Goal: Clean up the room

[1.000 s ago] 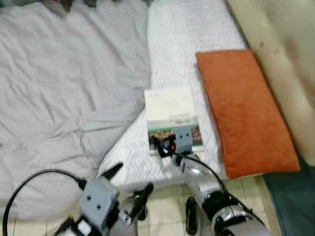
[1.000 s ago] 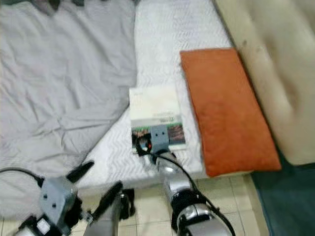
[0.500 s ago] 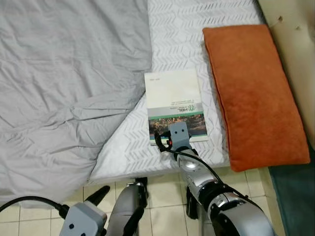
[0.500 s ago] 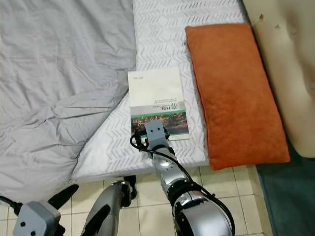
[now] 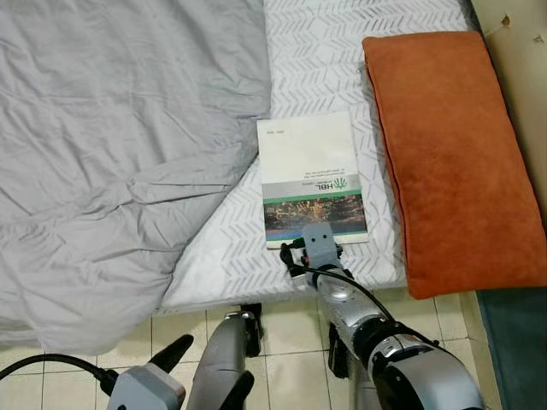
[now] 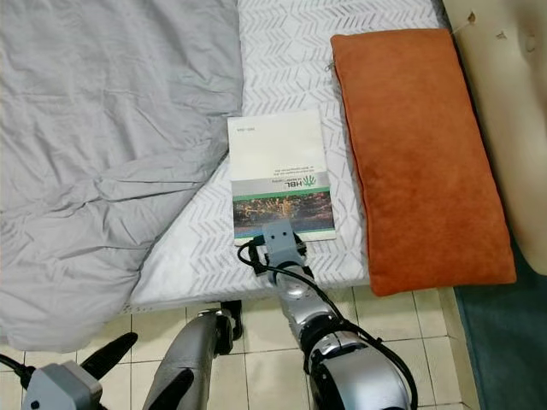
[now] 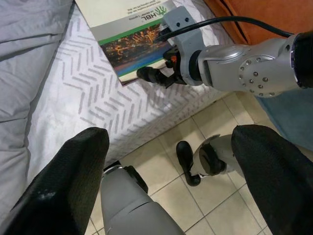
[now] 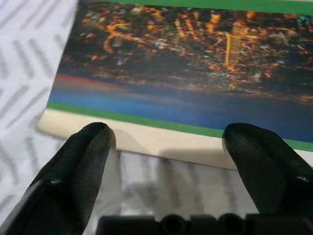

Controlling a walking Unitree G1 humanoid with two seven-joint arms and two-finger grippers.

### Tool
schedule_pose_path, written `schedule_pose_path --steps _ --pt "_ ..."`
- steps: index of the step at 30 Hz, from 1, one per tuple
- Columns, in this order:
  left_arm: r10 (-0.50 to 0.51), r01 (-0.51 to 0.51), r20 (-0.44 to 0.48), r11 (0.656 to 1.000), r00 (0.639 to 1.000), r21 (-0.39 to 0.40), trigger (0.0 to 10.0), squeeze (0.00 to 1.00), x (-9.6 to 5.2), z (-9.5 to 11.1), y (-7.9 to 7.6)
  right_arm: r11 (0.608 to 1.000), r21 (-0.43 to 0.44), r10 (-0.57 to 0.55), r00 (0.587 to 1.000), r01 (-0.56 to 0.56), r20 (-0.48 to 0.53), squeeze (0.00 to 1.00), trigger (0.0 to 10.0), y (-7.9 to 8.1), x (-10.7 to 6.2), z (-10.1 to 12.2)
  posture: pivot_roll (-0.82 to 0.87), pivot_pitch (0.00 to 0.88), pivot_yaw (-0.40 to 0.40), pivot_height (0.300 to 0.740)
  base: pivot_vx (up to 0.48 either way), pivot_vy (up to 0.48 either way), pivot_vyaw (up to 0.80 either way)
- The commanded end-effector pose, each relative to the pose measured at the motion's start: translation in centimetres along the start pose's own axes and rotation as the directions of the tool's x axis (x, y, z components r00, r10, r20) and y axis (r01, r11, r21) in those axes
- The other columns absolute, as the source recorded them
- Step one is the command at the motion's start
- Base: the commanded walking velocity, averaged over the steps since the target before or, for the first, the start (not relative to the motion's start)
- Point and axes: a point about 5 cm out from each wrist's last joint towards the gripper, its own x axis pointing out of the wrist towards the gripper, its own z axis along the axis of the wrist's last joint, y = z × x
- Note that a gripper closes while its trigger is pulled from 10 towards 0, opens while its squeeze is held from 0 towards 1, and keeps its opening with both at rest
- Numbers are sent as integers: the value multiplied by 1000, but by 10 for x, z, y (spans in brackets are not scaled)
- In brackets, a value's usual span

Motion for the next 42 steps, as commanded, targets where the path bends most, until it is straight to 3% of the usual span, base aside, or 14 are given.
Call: schedule_pose_path --steps 1,4,7,13,16,19,22,24,31,39,42 --pt "7 -7 -27 1000 1000 -5 10000 0 -5 -1 -2 998 40 -37 994 42 -105 0 10000 -5 -6 -24 303 715 98 740 0 0 0" --pt "6 -6 -30 1000 1000 -5 10000 0 -4 -2 -2 996 50 -69 991 76 -116 0 10000 -14 -7 -26 297 713 96 740 0 0 0" --pt "1 -1 -30 1000 1000 -6 10000 0 -2 -1 -2 986 70 -146 982 155 -121 0 10000 -38 -8 -27 284 709 92 740 0 0 0" --pt "-1 1 -44 1000 999 -4 10000 0 -2 -2 0 978 49 -196 971 205 -137 0 10000 -58 -13 -35 258 703 86 740 0 0 0" --pt "-5 4 -48 1000 999 -3 10000 0 -2 -2 0 978 49 -194 971 202 -141 0 10000 -58 -15 -39 252 703 85 740 0 0 0" --pt "-8 8 -54 1000 999 -6 10000 0 -1 -3 0 983 60 -163 977 172 -138 0 10000 -50 -16 -42 238 702 81 740 0 0 0" --pt "-16 15 -54 1000 998 -11 10000 0 1 -3 -1 989 96 -102 987 114 -125 0 10000 -29 -15 -42 229 698 78 740 0 0 0" --pt "-18 18 -50 1000 999 -13 10000 0 2 -3 -1 989 127 -65 993 78 -102 0 10000 -13 -13 -39 229 697 79 740 0 0 0" --pt "-14 14 -51 1000 999 -15 10000 0 3 -3 -1 976 220 15 999 -7 -34 0 10000 20 -10 -23 224 695 72 740 0 0 0" --pt "-9 8 -47 1000 999 -20 10000 0 5 -3 -1 970 242 22 1000 -22 5 0 10000 22 -7 -12 215 696 61 740 0 0 0" --pt "-8 7 -48 1000 999 -27 10000 0 5 -4 -3 973 231 8 1000 -8 4 0 10000 15 -6 -12 207 694 55 740 0 0 0"
